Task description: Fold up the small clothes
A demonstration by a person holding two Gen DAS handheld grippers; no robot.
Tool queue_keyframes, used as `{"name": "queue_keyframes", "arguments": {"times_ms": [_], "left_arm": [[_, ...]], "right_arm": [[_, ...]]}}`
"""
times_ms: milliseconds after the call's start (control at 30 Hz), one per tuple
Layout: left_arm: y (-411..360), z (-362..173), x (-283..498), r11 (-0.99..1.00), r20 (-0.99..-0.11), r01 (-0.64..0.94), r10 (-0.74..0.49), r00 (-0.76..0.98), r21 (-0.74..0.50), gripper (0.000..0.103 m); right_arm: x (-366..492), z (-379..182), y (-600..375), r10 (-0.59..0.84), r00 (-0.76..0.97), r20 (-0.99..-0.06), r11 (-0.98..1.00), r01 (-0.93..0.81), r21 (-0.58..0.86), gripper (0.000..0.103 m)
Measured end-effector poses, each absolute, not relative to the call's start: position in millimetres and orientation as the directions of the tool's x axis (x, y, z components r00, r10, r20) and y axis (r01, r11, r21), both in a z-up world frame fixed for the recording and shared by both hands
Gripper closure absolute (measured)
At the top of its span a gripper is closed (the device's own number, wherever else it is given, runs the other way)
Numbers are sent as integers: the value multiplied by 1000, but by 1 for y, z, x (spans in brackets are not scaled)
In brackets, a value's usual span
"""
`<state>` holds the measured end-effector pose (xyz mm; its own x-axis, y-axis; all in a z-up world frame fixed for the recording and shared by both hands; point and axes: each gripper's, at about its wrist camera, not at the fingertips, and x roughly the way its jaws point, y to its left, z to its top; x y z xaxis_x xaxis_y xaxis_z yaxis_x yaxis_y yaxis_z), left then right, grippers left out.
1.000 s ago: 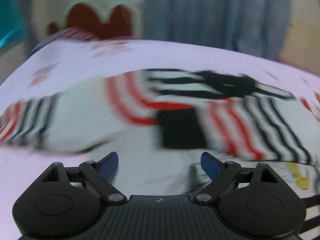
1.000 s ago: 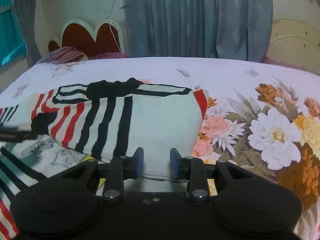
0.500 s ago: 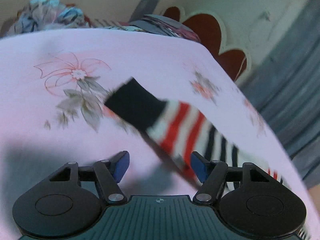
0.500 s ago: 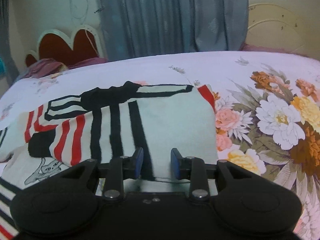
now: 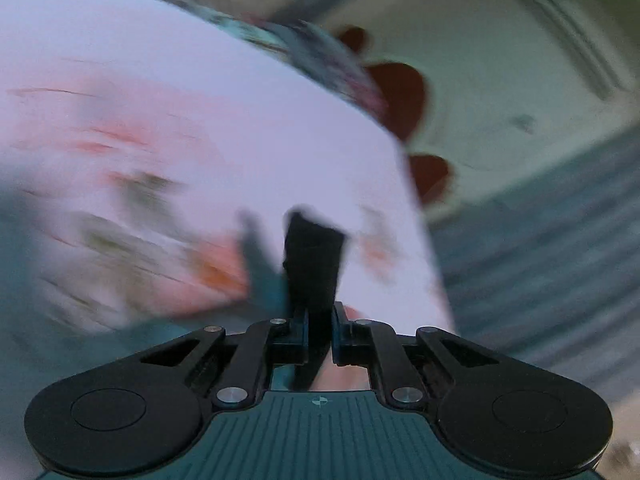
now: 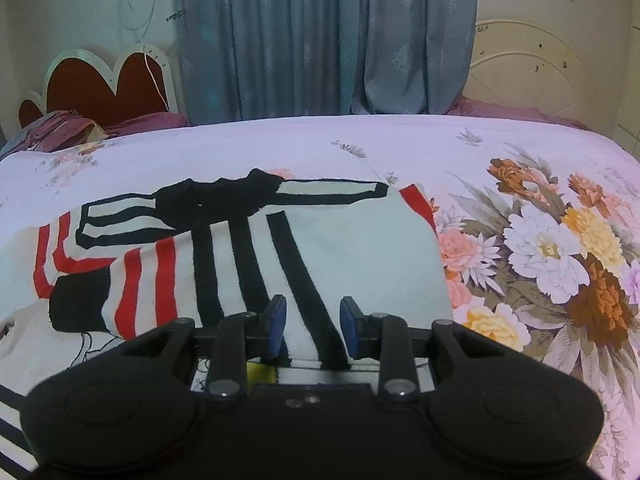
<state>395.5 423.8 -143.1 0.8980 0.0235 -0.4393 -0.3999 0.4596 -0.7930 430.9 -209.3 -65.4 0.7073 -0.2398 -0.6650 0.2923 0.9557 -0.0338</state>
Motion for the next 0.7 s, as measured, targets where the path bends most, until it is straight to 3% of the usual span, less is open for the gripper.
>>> {"name": "queue_keyframes", "arguments": {"times_ms": [200,367,500,600,700], "left_arm": [[309,-89,451,609,-329,-137,-214,920,-781,94],[187,-65,491,699,-355,-6,-356,865,-715,94],[98,-63,516,768,-431,48,-409,804,-639,94],[23,-65,530,896,-564,81,-342,752,-436,94],[-30,-78,538,942,-639,142,-312,703,-304,94]], "right_arm": [[429,-66,-218,-215,723,-656,957,291,6,74],[422,-62,-233,-185,742,-644,958,283,51,74],[413,-56,-252,-161,759,-631,958,275,87,73],[409,-55,-268,-137,761,-634,952,278,128,73],[404,-56,-281,-108,757,-644,947,275,164,73]]}}
